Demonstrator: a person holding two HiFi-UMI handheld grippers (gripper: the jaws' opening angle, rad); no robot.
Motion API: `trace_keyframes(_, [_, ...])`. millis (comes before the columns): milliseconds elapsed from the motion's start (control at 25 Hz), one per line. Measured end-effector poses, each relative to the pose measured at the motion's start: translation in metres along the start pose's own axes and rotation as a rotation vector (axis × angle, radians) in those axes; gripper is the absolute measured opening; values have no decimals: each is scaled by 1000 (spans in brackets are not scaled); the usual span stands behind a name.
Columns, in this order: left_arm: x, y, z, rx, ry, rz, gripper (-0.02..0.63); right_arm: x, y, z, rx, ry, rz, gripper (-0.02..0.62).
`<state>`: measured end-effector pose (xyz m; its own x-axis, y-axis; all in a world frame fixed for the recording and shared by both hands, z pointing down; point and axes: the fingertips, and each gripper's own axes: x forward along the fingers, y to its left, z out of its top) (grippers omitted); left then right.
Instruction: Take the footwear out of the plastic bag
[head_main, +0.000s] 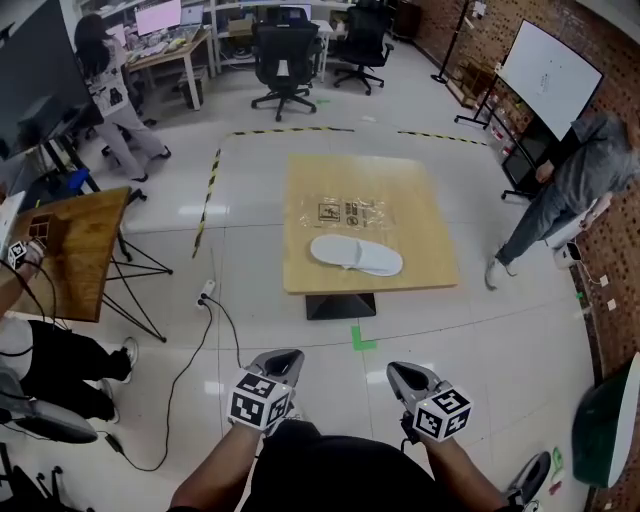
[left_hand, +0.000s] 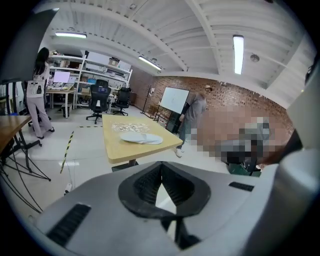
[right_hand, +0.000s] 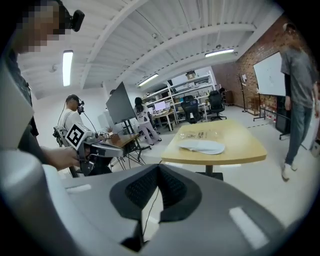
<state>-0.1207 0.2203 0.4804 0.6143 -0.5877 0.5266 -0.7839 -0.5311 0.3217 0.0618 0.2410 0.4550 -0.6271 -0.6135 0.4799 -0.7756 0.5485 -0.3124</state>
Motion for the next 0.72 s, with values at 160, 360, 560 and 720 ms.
trace_keyframes(160, [-7,-40,-18,-23,-9,4,8,-29,15,-6,-20,-23,23,0])
trace_keyframes(360, [-19,-92,-44,24,-13,10,8,-73,15,-34,-6,-55,19,0])
trace_keyframes(560, [-33,-121,-64,16,-11,36,8,-106,14,-57,-20,-66,17,0])
trace_keyframes(720, [-48,-133,-72,33,3,57,8,-120,15,-73,4,-57,16,0])
